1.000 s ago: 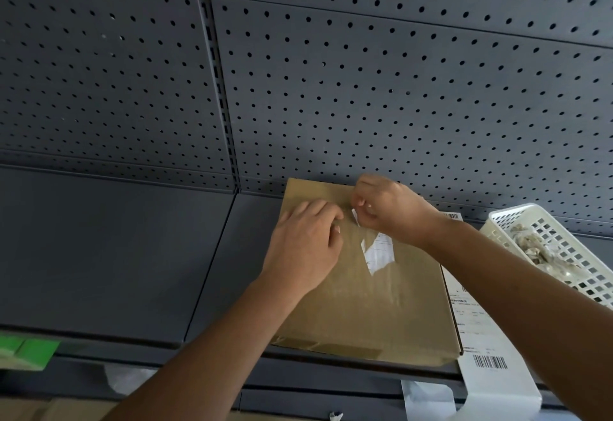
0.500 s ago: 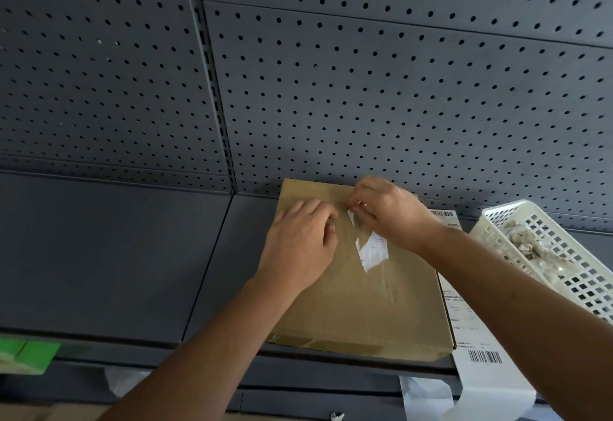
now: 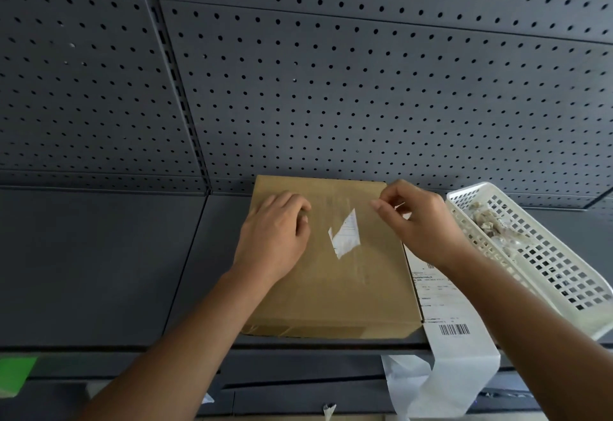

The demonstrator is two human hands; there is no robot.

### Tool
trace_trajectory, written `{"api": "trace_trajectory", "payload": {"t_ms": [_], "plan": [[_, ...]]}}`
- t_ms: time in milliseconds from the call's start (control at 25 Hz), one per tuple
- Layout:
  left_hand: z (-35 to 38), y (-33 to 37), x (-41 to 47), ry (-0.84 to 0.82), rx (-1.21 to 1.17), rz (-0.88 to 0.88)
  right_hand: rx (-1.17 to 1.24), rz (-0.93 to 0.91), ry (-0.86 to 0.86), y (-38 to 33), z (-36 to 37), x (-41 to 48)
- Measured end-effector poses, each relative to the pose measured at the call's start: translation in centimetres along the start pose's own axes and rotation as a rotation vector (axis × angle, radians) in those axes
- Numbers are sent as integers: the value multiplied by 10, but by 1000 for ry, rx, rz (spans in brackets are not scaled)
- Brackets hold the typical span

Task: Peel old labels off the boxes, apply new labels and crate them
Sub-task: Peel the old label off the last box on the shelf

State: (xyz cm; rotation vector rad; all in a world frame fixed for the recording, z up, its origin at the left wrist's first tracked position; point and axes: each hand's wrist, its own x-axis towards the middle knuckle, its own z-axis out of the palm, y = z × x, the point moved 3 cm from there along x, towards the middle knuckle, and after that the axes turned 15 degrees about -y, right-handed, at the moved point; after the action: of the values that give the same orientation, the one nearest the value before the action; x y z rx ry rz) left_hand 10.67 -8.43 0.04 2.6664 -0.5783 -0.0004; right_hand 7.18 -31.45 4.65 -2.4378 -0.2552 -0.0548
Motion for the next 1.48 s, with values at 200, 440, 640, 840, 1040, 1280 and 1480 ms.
{"api": "trace_trajectory", "payload": {"t_ms": [200, 440, 640, 840, 1040, 1280, 1480], "plan": [[1, 2, 0, 2, 8, 11, 92, 137, -48, 11, 11, 8], [1, 4, 0, 1, 9, 9, 30, 94, -17, 5, 28, 20], [0, 4, 0, 4, 11, 11, -10, 49, 10, -1, 33, 22], [1, 3, 0, 7, 9, 13, 12, 71, 56, 2, 32, 19], [2, 3, 0, 12, 13, 15, -30, 71, 63, -4, 37, 19], [2, 3, 1, 16, 15, 19, 99, 153, 73, 4, 30, 18], [2, 2, 1, 28, 23, 20, -3, 99, 67, -1, 39, 21]]}}
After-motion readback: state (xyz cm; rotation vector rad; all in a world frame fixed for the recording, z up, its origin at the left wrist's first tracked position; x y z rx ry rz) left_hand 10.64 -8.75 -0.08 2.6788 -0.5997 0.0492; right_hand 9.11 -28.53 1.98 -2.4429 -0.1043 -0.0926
